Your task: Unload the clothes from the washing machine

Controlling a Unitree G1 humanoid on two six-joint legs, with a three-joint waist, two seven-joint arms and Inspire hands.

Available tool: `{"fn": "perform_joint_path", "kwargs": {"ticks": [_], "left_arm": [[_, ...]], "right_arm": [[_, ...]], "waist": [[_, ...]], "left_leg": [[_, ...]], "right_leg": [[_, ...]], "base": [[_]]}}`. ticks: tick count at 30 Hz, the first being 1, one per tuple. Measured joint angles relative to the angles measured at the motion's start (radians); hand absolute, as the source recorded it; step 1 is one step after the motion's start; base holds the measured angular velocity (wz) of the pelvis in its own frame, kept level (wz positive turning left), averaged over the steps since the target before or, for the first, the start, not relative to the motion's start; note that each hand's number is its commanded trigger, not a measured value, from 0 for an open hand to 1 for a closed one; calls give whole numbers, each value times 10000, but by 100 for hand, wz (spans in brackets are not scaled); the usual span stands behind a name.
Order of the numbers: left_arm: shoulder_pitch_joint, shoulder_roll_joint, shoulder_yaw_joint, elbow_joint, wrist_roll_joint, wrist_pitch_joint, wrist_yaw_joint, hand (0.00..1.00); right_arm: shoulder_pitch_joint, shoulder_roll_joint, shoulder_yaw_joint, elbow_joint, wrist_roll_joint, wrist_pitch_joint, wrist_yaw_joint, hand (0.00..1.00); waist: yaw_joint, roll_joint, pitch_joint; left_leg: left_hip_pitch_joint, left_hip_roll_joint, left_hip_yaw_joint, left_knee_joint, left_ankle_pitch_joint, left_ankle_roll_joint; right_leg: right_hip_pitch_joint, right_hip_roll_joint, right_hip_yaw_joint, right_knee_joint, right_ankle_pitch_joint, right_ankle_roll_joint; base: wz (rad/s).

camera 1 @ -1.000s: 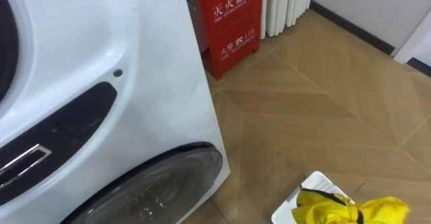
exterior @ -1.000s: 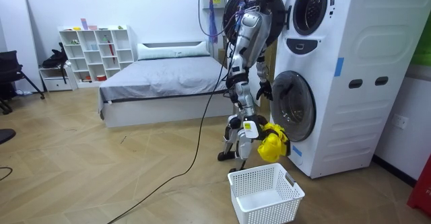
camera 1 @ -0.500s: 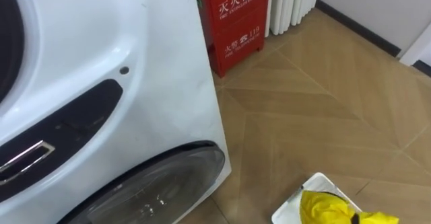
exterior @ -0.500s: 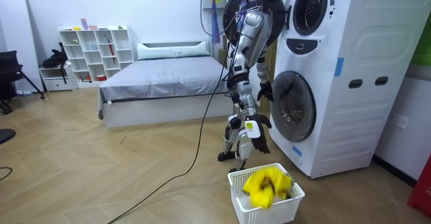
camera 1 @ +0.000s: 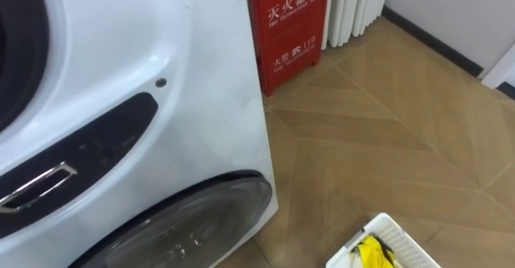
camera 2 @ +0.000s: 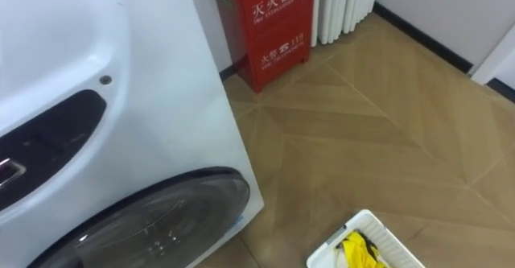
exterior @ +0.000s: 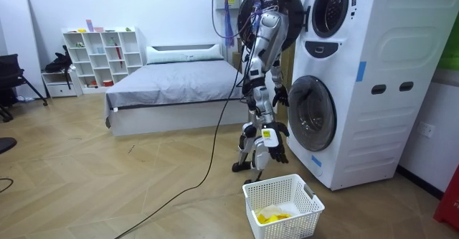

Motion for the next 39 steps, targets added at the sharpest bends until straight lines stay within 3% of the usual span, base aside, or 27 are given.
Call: {"fn": "perform_joint_path", "kwargs": {"ticks": [7, 14, 16, 18, 20, 22, 25, 27, 30, 33, 39], "left_arm": [[278, 61, 1, -22, 3, 12, -1, 0], [588, 58, 33, -214, 12, 24, -2, 0], [774, 57, 94, -266, 296, 38, -7, 0], [1238, 71, 471, -542, 691, 87, -13, 0], [1586, 59, 780, -796, 712, 310, -27, 0], [1711, 28, 1023, -877, 855, 476, -34, 0], [1987, 20, 1298, -969, 882, 660, -19, 0], [2103, 6, 1635, -1036, 881, 901, 7, 0], [2101, 3, 1824, -1111, 878, 955, 7, 0], [2195, -2, 2206, -1171, 884, 988, 6, 0], [2221, -48, 2812, -1205, 884, 985, -8, 0]], "right_arm": [[142, -25, 5, -4, -15, -2, -12, 0], [401, -25, 7, 561, -423, 23, 258, 0], [652, 12, 5, 854, -611, 60, 518, 0], [1105, 210, 7, 953, -681, 155, 646, 0], [1229, 425, 50, 1323, -703, 197, 750, 0], [1418, 565, 285, 1631, -775, 411, 865, 0], [1699, 835, 303, 1782, -785, 601, 1095, 0], [1599, 938, 308, 1995, -845, 708, 1266, 0], [1584, 1004, 322, 2060, -902, 816, 1282, 0], [1576, 1219, 394, 2185, -905, 816, 1278, 0], [1573, 1285, 602, 2455, -1027, 815, 1266, 0]], "waist": [[46, -72, -14], [56, -154, -26], [131, -306, -41], [189, -472, -159], [323, -635, -212], [453, -796, -192], [693, -1025, -225], [880, -1230, -181], [999, -1352, -176], [1218, -1630, -94], [1540, -1811, -115]], "left_leg": [[31, 8, -289, 62, 28, -4], [704, 37, -557, -9, 43, -6], [979, 21, -616, -84, 52, -8], [1211, 11, -859, -118, 61, -24], [1410, 29, -907, -122, 63, -28], [1666, 42, -1143, -154, 64, -30], [1964, 31, -1431, -269, 69, -38], [2096, 11, -1709, -288, 69, -38], [2141, 9, -1924, -292, 68, -38], [2279, 23, -2197, -301, 69, -38], [2536, 26, -2389, -320, 68, -39]], "right_leg": [[195, -81, -295, -39, -14, -23], [1253, -213, -819, -537, -51, -25], [1592, -279, -1027, -576, -160, -24], [1989, -343, -1317, -722, -256, -30], [2328, -354, -1467, -923, -261, -34], [2762, -371, -1650, -1224, -255, -38], [3302, -384, -1903, -1579, -260, -28], [3548, -395, -2063, -1720, -279, -15], [3760, -401, -2197, -1829, -279, -17], [4139, -378, -2405, -2123, -272, -42], [4572, -353, -2547, -2310, -275, -46]], "base": [[13], [22], [36], [40], [27], [36], [29], [21], [22], [13], [7]]}}
